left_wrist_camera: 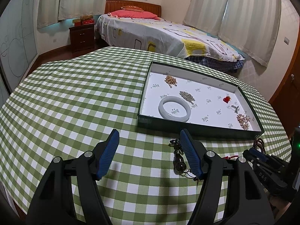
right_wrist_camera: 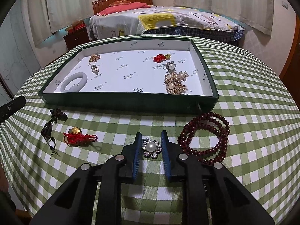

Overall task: Organize jewelry
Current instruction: 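Grasp the pearl flower brooch with the right tool while the left tool grasps the black pendant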

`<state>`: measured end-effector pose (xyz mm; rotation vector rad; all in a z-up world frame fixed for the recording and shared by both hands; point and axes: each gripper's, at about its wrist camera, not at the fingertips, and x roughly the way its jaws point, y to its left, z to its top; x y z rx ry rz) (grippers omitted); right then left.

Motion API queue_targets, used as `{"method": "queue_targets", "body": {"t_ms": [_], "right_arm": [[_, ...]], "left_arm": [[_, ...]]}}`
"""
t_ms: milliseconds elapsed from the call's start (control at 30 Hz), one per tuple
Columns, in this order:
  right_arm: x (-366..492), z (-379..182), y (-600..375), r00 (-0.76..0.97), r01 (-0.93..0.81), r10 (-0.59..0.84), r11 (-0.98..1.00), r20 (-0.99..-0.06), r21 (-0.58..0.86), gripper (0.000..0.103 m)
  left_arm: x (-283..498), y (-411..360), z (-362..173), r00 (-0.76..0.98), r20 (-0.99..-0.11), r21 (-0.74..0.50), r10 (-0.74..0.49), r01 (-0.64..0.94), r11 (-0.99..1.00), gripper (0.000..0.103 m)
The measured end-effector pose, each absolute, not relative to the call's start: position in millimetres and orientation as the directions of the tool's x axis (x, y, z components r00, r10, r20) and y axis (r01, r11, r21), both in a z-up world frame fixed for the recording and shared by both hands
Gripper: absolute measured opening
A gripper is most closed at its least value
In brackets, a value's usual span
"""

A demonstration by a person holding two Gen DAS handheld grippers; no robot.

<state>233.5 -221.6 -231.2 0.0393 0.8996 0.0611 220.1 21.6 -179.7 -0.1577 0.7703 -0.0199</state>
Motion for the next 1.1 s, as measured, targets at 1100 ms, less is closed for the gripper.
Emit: {"method": "queue_targets", "body": {"t_ms": [1100], "right_arm": [[209.7,-205.2,-290.0,0.697,0.062,0.021,0.994,-0.717,0.090,0.022]], "left_arm": [[231.7,-32.2,-216.9,0.634,-0.769,-0.071,-0.082,0.043,0.997,0.064]]}}
